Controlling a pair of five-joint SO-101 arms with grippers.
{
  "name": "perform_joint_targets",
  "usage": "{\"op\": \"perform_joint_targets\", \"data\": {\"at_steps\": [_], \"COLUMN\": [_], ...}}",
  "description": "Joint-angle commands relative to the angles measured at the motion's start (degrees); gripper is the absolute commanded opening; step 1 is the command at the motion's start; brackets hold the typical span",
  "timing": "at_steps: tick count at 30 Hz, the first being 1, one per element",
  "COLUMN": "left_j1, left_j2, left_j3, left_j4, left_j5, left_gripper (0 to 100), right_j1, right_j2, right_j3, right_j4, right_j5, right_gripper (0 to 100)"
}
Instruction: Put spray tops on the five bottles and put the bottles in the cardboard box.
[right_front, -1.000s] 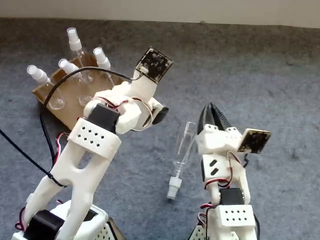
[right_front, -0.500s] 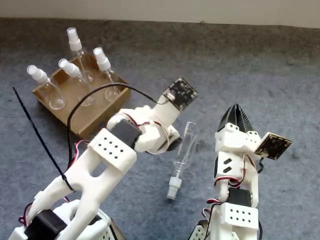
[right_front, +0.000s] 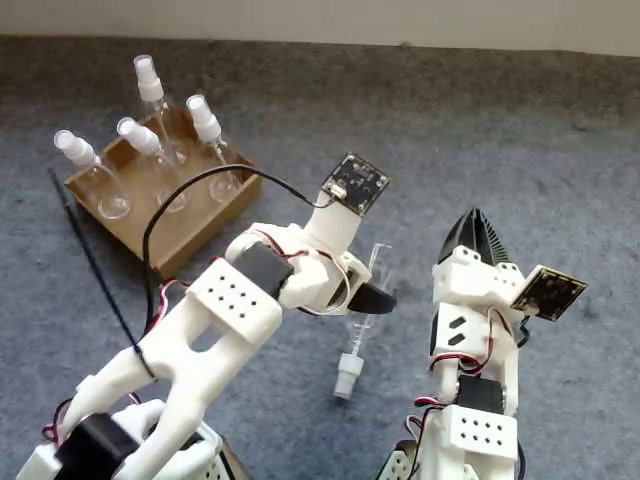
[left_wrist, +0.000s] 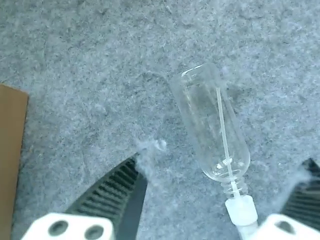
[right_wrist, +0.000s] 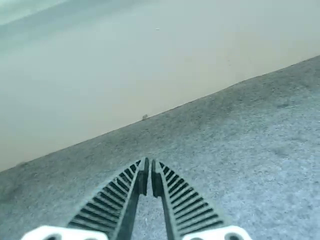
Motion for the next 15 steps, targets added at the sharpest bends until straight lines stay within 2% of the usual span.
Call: {"op": "perform_joint_targets", "data": {"at_steps": [1, 7, 15], "left_j1": [0.4, 0.5, 1.0], "left_j2": [8.6, 19.1, 29.4], "left_j3": [-2.7, -9.2, -15.6], "left_j4": [-1.1, -5.1, -5.3], "left_j5": [0.7, 0.7, 0.7], "left_gripper": [37, 37, 37], "right_j1": [2.3, 2.6, 2.6], "right_j2": [-0.9, -0.9, -0.9], "right_j3": [7.7, 7.8, 7.9], "right_j4": [-0.3, -0.3, -0.3], "right_j5": [0.4, 0.4, 0.4], "right_gripper": [1.1, 1.1, 1.1]}}
